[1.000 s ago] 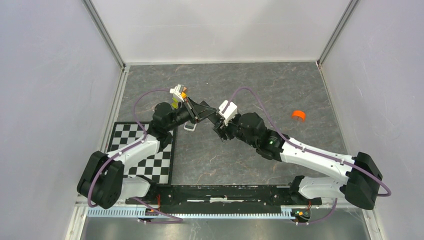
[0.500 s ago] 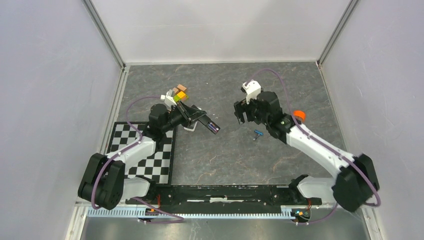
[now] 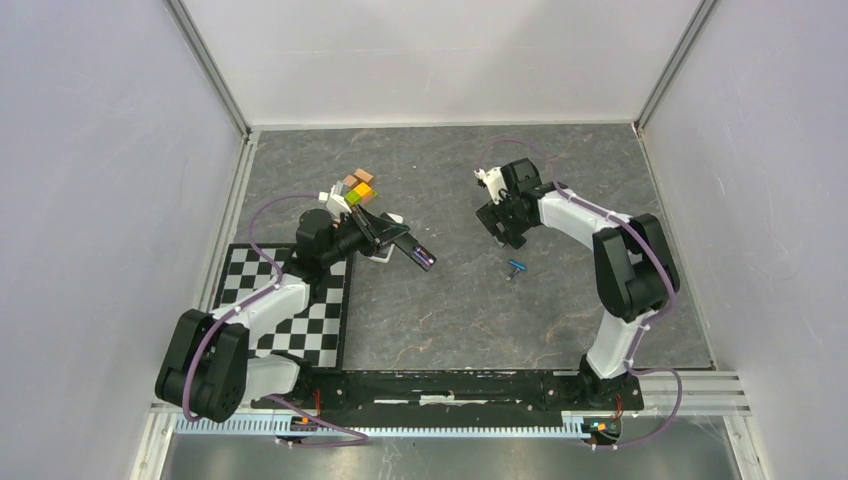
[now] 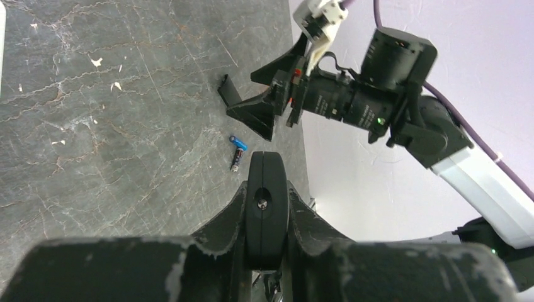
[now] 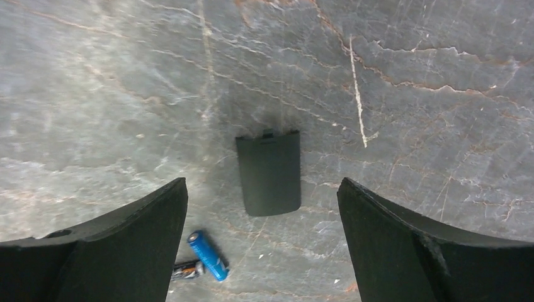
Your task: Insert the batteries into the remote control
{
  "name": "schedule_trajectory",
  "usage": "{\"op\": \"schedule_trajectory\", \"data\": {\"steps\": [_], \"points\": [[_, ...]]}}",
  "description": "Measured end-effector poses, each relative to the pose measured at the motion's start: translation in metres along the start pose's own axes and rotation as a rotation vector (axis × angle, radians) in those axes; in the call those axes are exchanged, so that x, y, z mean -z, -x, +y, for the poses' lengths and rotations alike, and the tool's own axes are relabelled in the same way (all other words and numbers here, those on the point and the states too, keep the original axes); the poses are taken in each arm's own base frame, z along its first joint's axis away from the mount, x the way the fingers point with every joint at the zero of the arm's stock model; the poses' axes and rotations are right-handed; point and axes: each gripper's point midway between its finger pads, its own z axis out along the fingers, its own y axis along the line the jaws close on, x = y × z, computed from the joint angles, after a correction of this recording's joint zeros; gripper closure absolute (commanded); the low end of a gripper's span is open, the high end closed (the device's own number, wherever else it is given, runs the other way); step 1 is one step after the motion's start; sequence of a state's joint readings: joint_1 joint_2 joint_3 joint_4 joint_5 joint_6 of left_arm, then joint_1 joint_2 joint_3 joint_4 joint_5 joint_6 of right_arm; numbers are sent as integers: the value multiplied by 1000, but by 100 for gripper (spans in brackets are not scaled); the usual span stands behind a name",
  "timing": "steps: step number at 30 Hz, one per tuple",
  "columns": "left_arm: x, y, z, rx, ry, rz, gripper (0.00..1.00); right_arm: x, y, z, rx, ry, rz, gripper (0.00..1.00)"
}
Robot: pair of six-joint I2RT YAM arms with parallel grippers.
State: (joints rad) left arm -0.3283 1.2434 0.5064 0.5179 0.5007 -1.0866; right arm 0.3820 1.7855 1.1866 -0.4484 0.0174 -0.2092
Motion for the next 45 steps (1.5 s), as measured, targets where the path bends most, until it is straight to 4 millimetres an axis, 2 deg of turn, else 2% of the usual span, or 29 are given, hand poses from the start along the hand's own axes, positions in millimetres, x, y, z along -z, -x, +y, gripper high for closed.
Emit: {"op": "schedule_trajectory", "data": {"steps": [5, 8, 15, 32, 38, 45], "points": [[1, -4, 6, 5, 8, 4, 98, -18, -10, -10, 13, 30, 90, 14], [0, -6, 10, 10, 14, 9, 98, -18, -15, -12, 24, 43, 114, 17], [-4, -5, 12, 5, 2, 10, 98, -16, -24, -6, 43, 80, 165, 33], [-5, -5, 7, -12, -44, 11, 98, -19, -35, -4, 30, 159, 235, 46], [-5, -5, 6, -13, -47, 10, 98, -20, -35, -10, 18, 165, 242, 65], [-5, -6, 7, -11, -45, 13, 98, -20, -35, -11, -7, 161, 240, 70]]}}
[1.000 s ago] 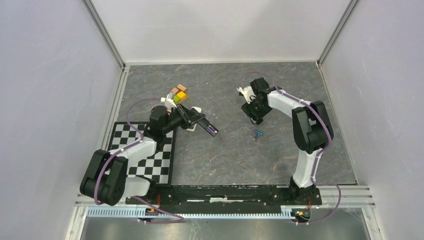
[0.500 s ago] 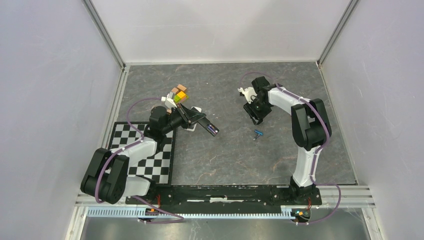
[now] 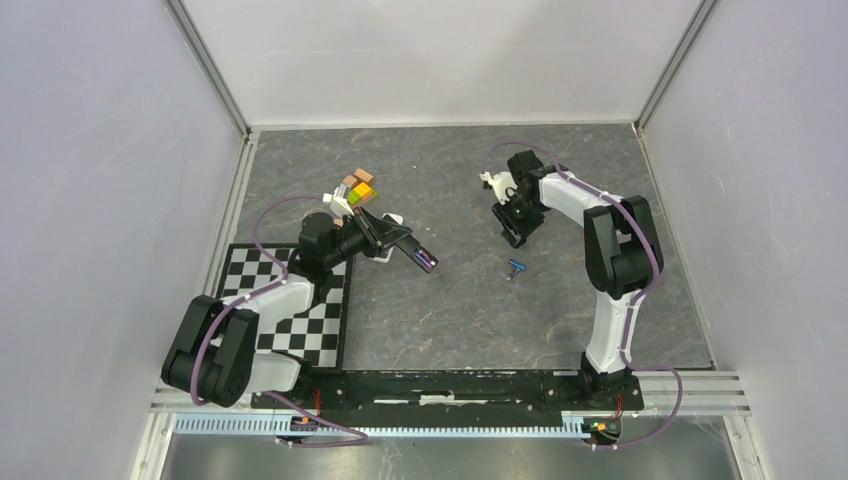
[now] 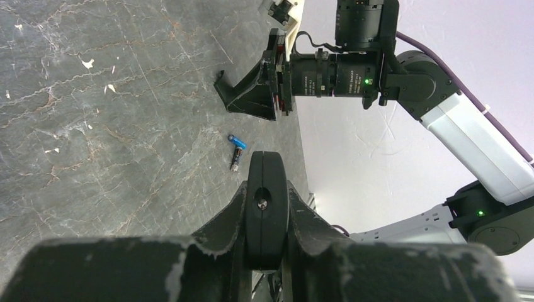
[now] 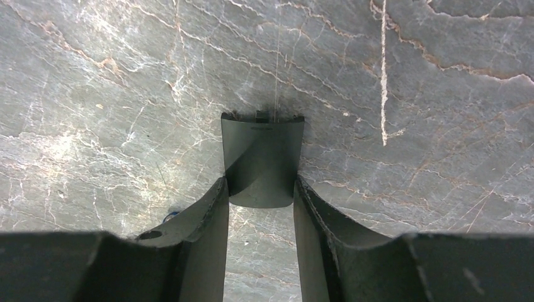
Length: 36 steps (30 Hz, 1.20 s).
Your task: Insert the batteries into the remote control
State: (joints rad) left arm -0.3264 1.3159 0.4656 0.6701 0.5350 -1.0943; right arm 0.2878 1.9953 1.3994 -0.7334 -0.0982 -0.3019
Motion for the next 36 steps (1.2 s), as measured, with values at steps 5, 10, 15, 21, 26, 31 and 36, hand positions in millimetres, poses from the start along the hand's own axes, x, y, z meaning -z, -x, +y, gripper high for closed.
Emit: {"op": "schedule_trajectory", "data": {"steps": [5, 10, 15, 21, 26, 31, 36], "points": [[-2, -5, 6, 9, 5, 23, 98, 1, 1, 1, -16, -1, -19, 71], [-7, -11, 18, 28, 32, 47, 98, 2, 3, 5, -28, -2, -56, 70], [-15, -23, 27, 41, 51, 81, 98, 2, 8, 21, -16, 15, -81, 70], [-21, -32, 37, 53, 70, 108, 98, 2, 24, 52, 34, 35, -115, 68], [-25, -39, 45, 61, 86, 124, 98, 5, 29, 81, 78, 51, -127, 65], [-28, -45, 48, 59, 96, 133, 98, 4, 19, 110, 122, 54, -108, 64], [-28, -44, 49, 47, 100, 128, 98, 2, -2, 133, 162, 48, -59, 63]]}}
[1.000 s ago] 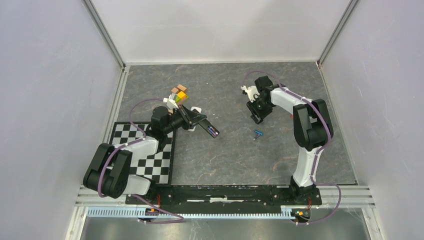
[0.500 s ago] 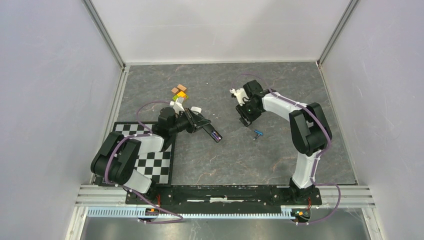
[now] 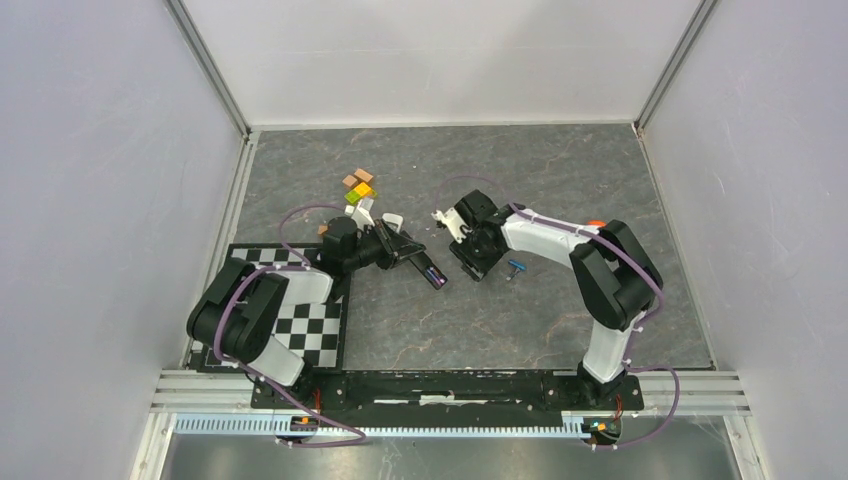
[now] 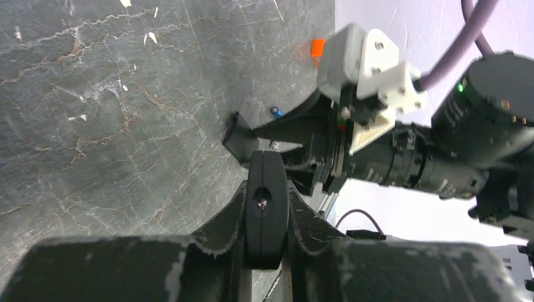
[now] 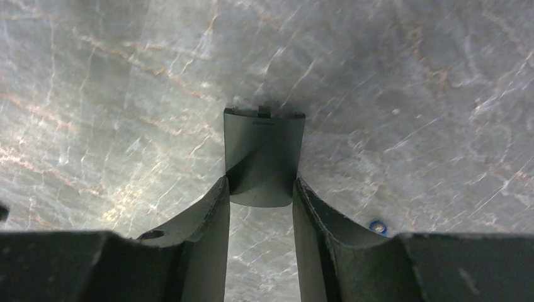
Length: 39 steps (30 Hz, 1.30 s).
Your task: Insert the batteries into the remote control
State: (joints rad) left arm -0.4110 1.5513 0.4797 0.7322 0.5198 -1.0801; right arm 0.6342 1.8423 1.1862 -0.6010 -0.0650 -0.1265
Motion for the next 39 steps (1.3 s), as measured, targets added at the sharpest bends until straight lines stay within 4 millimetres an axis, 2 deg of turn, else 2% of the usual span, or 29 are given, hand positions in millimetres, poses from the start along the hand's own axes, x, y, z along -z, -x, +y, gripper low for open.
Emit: {"op": "schedule_trajectory", "data": {"steps": [5, 7, 11, 16, 18, 25, 27, 28, 32, 39], "points": [[3, 3, 2, -32, 27, -17, 98, 6, -19, 15, 16, -11, 30, 62], [5, 4, 1, -54, 32, -25, 98, 9, -28, 21, 28, -7, 49, 58], [8, 5, 1, -86, 44, -32, 98, 12, -38, 24, 35, -8, 75, 42], [9, 6, 2, -101, 50, -36, 98, 11, -44, 24, 35, -10, 102, 38], [10, 6, 2, -105, 54, -38, 98, 11, -43, 24, 35, -11, 107, 40], [10, 7, 5, -112, 65, -43, 98, 10, -43, 25, 45, -1, 130, 58], [10, 7, 4, -115, 64, -45, 98, 10, -43, 25, 51, 4, 135, 68], [10, 7, 4, -116, 63, -45, 98, 10, -43, 25, 56, 7, 136, 69], [11, 8, 3, -117, 63, -46, 98, 10, -43, 25, 62, 13, 137, 72], [8, 6, 5, -117, 62, -41, 98, 11, -41, 25, 51, 8, 113, 71]]}}
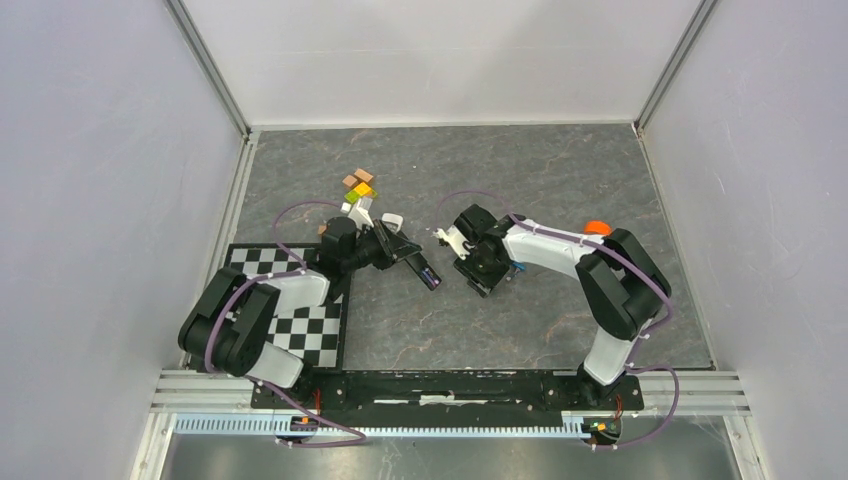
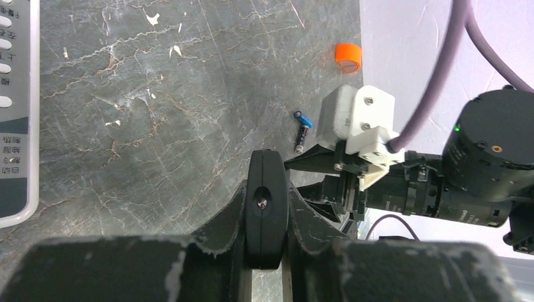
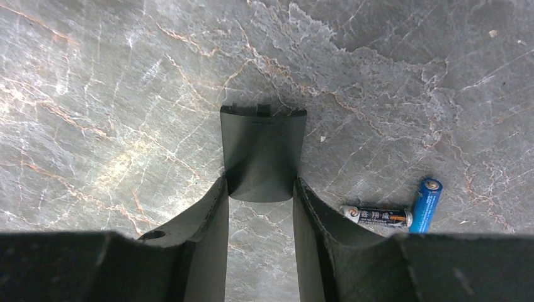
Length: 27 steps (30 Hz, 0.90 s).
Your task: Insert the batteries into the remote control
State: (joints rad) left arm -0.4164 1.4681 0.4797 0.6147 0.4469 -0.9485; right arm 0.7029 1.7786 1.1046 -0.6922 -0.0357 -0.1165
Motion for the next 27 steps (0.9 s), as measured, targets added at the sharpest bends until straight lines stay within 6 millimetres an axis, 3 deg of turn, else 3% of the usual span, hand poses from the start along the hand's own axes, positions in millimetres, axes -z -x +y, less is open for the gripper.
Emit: {"op": "schedule_trajectory", "data": {"steps": [11, 16, 27], "points": [[-19, -5, 1, -12, -5, 18, 98, 7, 0, 5, -36, -2, -122, 68], [-32, -5, 1, -62, 2, 10, 98, 13, 10, 11, -51, 18, -202, 67], [-38, 1, 13, -133, 59, -30, 98, 11, 16, 17, -54, 29, -235, 42]]}}
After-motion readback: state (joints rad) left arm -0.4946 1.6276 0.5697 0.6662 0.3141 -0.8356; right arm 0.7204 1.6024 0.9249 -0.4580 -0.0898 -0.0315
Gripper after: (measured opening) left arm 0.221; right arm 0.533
